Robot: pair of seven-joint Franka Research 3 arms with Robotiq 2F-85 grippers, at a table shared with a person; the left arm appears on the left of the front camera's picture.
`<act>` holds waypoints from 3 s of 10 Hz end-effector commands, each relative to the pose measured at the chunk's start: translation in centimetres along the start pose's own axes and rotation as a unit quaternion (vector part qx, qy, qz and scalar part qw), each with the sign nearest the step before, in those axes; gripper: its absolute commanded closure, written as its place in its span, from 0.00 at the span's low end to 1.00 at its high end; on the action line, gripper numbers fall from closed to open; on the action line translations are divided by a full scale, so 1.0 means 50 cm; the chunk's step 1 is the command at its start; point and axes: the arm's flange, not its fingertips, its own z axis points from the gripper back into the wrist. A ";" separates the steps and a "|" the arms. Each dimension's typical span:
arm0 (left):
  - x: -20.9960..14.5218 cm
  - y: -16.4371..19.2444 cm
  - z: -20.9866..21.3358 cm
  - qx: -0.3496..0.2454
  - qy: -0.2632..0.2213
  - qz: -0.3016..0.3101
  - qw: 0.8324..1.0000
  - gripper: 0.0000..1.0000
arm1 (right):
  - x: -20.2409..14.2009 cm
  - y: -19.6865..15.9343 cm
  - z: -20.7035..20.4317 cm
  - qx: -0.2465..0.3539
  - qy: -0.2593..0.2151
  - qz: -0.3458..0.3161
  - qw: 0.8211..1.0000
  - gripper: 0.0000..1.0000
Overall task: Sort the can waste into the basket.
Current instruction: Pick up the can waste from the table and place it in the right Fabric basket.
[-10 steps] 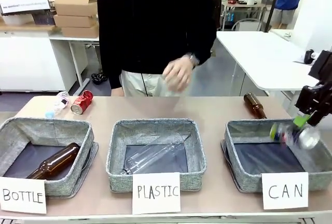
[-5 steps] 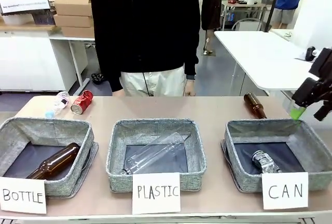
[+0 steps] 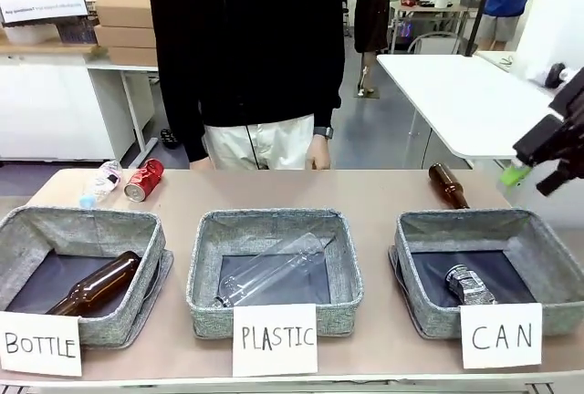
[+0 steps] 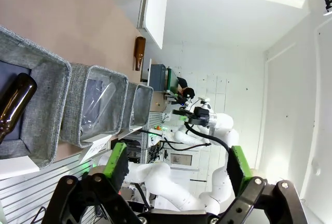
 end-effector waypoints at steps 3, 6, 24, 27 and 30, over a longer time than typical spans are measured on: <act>-0.003 0.000 0.001 -0.002 0.003 -0.009 1.000 0.00 | -0.023 -0.009 0.084 0.498 -0.137 0.082 0.852 0.00; -0.003 0.000 0.001 -0.002 0.003 -0.009 1.000 0.00 | -0.026 0.010 0.118 0.300 -0.131 0.035 0.944 0.00; 0.170 -0.039 -0.231 0.332 0.042 -0.226 0.915 0.00 | -0.026 0.010 0.118 0.300 -0.131 0.035 0.944 0.00; 0.244 -0.027 -0.367 0.375 -0.010 -0.187 0.908 0.00 | -0.026 0.010 0.118 0.300 -0.131 0.035 0.944 0.00; 0.187 -0.053 -0.340 0.342 0.028 -0.257 0.903 0.00 | -0.026 0.010 0.118 0.300 -0.131 0.035 0.944 0.00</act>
